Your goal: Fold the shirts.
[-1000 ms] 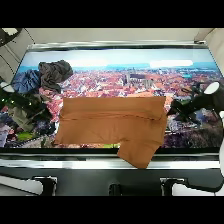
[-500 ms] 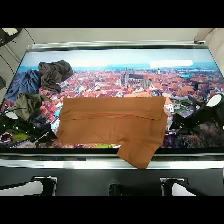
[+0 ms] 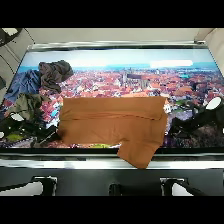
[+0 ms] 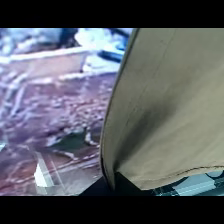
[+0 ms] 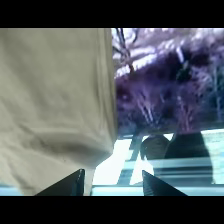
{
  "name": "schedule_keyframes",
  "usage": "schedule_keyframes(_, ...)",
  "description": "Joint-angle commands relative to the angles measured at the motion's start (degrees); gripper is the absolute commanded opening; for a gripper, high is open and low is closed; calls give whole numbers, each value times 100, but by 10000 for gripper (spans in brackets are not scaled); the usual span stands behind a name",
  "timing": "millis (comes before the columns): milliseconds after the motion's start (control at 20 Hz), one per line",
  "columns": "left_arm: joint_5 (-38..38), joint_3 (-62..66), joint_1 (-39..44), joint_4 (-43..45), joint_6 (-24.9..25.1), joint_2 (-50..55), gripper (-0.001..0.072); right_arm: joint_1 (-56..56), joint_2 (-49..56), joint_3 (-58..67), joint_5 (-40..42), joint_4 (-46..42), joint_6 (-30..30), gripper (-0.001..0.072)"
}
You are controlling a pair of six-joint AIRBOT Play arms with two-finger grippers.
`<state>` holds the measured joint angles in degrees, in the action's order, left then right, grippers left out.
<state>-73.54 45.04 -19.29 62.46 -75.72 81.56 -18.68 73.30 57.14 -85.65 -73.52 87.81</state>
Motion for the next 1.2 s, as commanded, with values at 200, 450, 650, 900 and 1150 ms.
schedule_keyframes(200, 157, -109, 37, 57, 149, -2, 29, 0, -765, -2011, 745, 1152, -358, 489)
schedule_keyframes(450, 101, -111, 37, 55, 144, -7, 29, 0, -765, -2811, 1364, 1633, -660, 486)
schedule_keyframes(650, 61, -111, 37, 52, 142, -7, 30, 0, -765, -2855, 1950, 1694, -809, 437)
schedule_keyframes(900, 72, -111, 37, 52, 142, -7, 30, 0, -765, -2992, 1919, 1775, -791, 374)
schedule_keyframes(1150, 79, -109, 37, 52, 142, -7, 30, 0, -822, -3075, 1939, 1827, -1051, 41)
